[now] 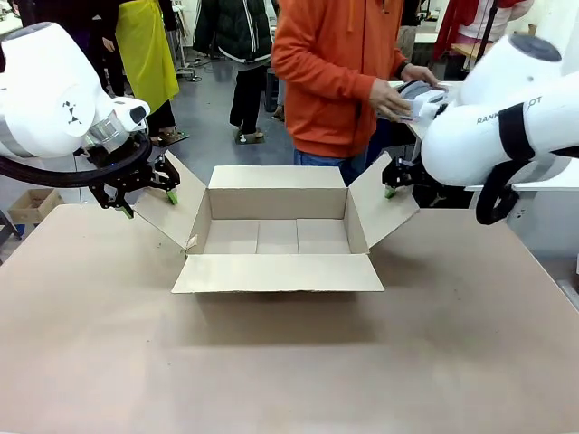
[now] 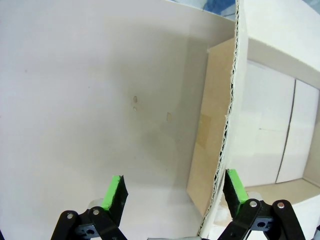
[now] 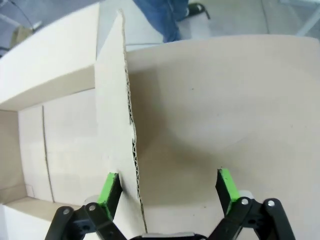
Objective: Pack the gift set into the box.
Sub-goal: Place both hands on the side flaps of the Package Box and spread them outward, then lift both hands away from the flaps of the Package Box.
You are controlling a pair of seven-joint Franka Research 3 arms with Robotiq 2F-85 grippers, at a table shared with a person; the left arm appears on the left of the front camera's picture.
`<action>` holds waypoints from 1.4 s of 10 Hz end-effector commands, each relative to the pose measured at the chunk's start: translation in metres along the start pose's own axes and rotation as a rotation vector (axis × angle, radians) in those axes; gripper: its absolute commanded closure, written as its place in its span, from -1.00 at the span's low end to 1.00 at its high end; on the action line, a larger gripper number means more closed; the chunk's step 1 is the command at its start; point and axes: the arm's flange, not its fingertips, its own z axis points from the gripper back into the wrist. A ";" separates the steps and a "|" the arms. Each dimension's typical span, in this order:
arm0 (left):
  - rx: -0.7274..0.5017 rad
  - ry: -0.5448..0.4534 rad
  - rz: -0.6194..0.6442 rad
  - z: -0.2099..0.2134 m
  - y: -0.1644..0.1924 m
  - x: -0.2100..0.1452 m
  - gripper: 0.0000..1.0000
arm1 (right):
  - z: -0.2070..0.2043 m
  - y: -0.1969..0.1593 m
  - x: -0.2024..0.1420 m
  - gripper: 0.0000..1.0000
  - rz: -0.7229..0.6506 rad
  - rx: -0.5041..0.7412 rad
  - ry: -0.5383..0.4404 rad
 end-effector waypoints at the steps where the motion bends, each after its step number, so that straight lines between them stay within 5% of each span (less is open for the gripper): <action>1: 0.013 -0.012 0.011 0.002 -0.001 -0.001 -1.00 | 0.014 0.022 0.008 -1.00 -0.001 -0.074 -0.003; 14: 0.013 -0.012 0.011 0.002 -0.001 -0.001 -1.00 | 0.014 0.022 0.008 -1.00 -0.001 -0.074 -0.003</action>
